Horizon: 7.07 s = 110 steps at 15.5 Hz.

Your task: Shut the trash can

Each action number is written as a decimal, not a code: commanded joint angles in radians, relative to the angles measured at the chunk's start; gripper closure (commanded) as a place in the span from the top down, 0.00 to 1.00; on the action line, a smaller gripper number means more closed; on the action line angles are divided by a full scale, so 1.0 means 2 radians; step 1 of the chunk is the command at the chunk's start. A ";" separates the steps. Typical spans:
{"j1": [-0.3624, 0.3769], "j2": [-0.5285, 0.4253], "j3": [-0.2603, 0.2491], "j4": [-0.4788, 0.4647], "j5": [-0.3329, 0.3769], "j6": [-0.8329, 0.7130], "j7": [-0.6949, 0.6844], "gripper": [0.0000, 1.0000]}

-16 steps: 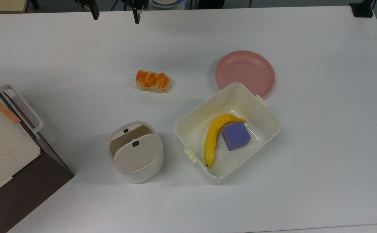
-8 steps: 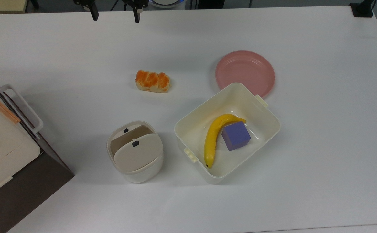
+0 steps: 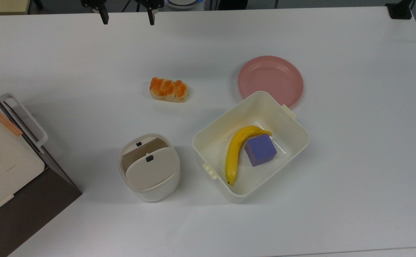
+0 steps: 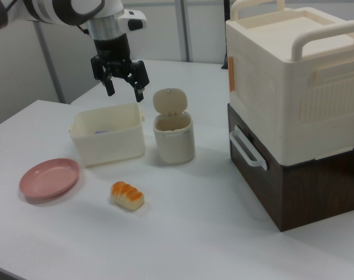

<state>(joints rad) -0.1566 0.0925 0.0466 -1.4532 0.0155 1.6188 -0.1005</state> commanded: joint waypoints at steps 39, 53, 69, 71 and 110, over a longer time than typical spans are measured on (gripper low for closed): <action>0.022 0.152 0.001 0.098 -0.022 0.235 0.244 0.00; 0.063 0.242 0.016 0.193 -0.130 0.292 0.483 0.00; 0.076 0.287 0.017 0.223 -0.190 0.284 0.476 0.00; 0.077 0.276 0.017 0.200 -0.190 0.283 0.447 0.00; 0.058 0.233 0.014 0.087 -0.216 0.205 0.291 0.00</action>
<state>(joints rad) -0.0459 0.6204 0.0731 -1.1948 -0.3993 2.0275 0.4939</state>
